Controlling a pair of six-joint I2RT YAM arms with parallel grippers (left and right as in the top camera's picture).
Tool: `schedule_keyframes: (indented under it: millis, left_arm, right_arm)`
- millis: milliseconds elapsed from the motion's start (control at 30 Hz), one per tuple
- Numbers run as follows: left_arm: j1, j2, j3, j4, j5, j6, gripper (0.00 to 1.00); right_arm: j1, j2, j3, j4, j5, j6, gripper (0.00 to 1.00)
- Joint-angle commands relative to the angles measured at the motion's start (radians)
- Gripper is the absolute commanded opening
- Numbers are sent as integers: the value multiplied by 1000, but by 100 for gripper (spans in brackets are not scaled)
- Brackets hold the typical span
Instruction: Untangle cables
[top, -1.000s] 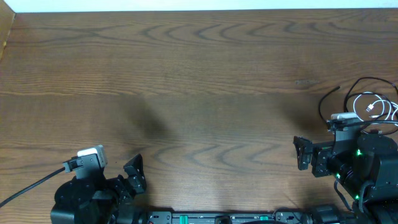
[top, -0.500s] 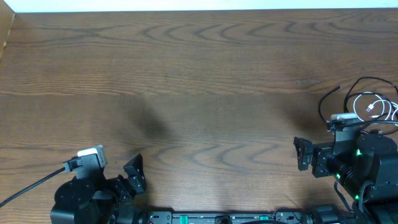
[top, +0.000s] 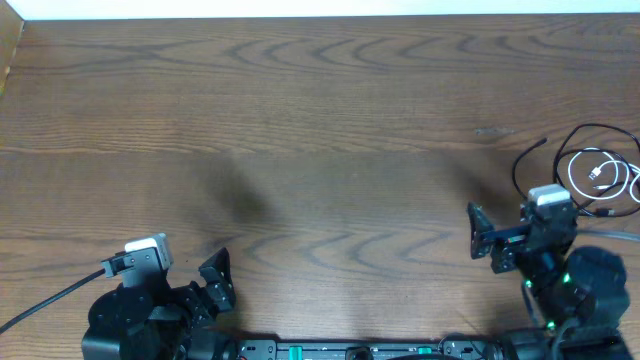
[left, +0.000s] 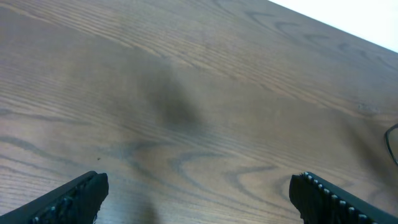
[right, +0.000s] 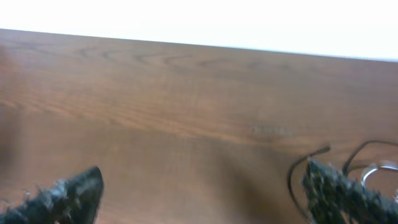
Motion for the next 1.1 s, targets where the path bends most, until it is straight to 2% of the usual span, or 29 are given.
schedule_keyframes:
  millis: [0,333,567,800,967,1067]
  left_arm:
    - [3,-4,-3,1,2,13,98]
    - [3,-4,-3,1,2,13,98]
    - [3,-4,-3,1,2,13,98]
    - [3,-4,-3,1,2,13,98]
    - [3,-4,-3,1,2,13,98]
    - [3,-4,-3,1,2,13,98]
  right_arm:
    - [5,-101,-134,108,-27,-18,99]
    - [5,-342,-461,463,-26,-18,99]
    - [4,-351,-569,616,18,-39,99]
    - [4,-351,-568,592,20,-200,99]
    - [4,-351,-568,472,12,-209,99]
    - [4,-351,-568,472,27,-229,99]
